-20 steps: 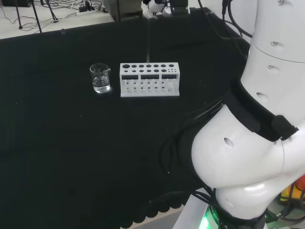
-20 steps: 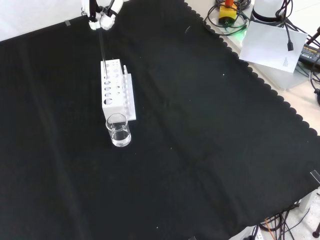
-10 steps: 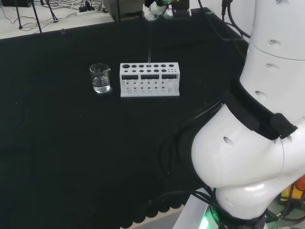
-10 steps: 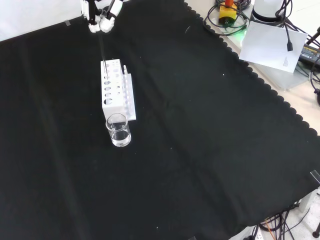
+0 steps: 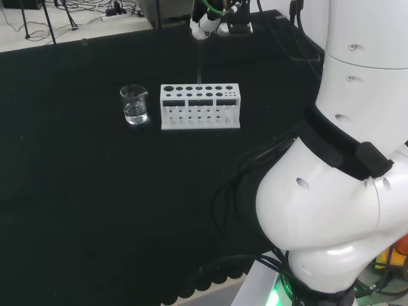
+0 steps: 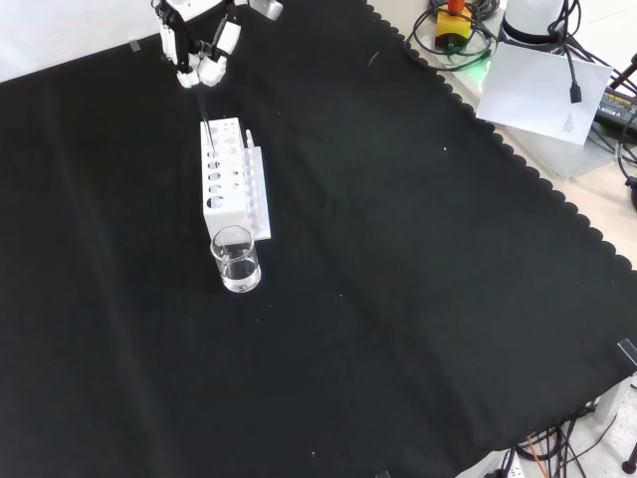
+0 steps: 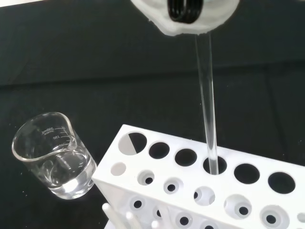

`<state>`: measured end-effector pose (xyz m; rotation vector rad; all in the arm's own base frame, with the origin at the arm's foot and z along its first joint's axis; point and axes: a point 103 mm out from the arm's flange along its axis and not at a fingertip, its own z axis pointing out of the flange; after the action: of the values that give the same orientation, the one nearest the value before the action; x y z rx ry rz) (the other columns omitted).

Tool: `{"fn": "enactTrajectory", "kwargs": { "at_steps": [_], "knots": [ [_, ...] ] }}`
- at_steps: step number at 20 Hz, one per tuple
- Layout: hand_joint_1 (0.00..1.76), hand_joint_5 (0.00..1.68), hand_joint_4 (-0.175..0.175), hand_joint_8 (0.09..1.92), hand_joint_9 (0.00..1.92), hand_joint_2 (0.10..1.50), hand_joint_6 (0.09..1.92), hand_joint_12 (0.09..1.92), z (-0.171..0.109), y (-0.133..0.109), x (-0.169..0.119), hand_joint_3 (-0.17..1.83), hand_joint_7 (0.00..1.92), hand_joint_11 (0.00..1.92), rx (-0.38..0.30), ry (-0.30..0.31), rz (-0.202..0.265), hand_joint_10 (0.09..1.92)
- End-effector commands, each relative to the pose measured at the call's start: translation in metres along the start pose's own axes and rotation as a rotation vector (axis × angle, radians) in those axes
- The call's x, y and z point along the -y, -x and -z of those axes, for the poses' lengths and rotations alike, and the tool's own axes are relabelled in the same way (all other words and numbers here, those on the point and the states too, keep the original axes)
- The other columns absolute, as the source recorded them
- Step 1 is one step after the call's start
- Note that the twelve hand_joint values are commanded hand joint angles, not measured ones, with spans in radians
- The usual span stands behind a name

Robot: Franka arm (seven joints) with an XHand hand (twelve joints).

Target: Put the glass rod back on the white test tube rack.

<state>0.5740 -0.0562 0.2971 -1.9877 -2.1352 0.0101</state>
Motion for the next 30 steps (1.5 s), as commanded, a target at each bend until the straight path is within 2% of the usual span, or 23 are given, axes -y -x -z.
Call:
{"fn": "enactTrajectory", "kwargs": {
  "at_steps": [1,8,14,16,18,20,21,23,24,27,30],
  "knots": [
    [1.31,1.27,-0.175,1.01,1.65,0.99,0.2,0.95,-0.018,0.006,-0.001,0.09,1.18,1.3,-0.018,-0.022,-0.003,0.75],
    [1.31,1.27,-0.175,1.01,1.65,0.99,0.2,0.94,-0.026,0.003,-0.006,0.09,1.18,1.3,-0.004,-0.048,-0.008,0.75],
    [1.31,1.27,-0.175,1.0,1.65,0.99,0.2,0.94,-0.028,0.008,-0.005,0.09,1.18,1.31,-0.038,-0.045,-0.008,0.75],
    [1.31,1.29,-0.175,0.95,1.68,0.93,0.17,0.92,-0.026,0.01,-0.005,0.2,1.21,1.34,-0.047,-0.047,-0.003,0.72],
    [1.33,1.36,-0.175,0.68,1.73,0.7,0.2,0.89,-0.023,0.01,-0.004,0.53,1.39,1.4,-0.057,-0.052,-0.002,0.67],
    [1.33,1.35,-0.175,0.42,1.78,0.56,0.37,0.85,-0.022,0.009,-0.003,0.74,1.53,1.46,-0.059,-0.062,-0.001,0.61],
    [1.33,1.33,-0.173,0.36,1.81,0.55,0.45,0.83,-0.021,0.009,-0.003,0.77,1.55,1.48,-0.051,-0.073,-0.001,0.57],
    [1.32,1.28,-0.114,0.34,1.83,0.61,0.55,0.84,-0.021,0.007,-0.002,0.67,1.51,1.51,-0.043,-0.083,-0.001,0.55],
    [1.31,1.25,-0.098,0.35,1.84,0.65,0.59,0.85,-0.021,0.007,-0.001,0.62,1.49,1.51,-0.042,-0.085,-0.001,0.57],
    [1.35,1.07,-0.161,0.43,1.82,0.42,0.68,0.88,-0.017,0.004,0.0,0.91,1.34,1.5,-0.033,-0.072,-0.005,0.65],
    [1.37,0.99,-0.174,0.53,1.8,0.35,0.74,0.92,-0.013,0.001,0.0,1.01,1.26,1.5,-0.024,-0.065,-0.007,0.72]
  ]
}}
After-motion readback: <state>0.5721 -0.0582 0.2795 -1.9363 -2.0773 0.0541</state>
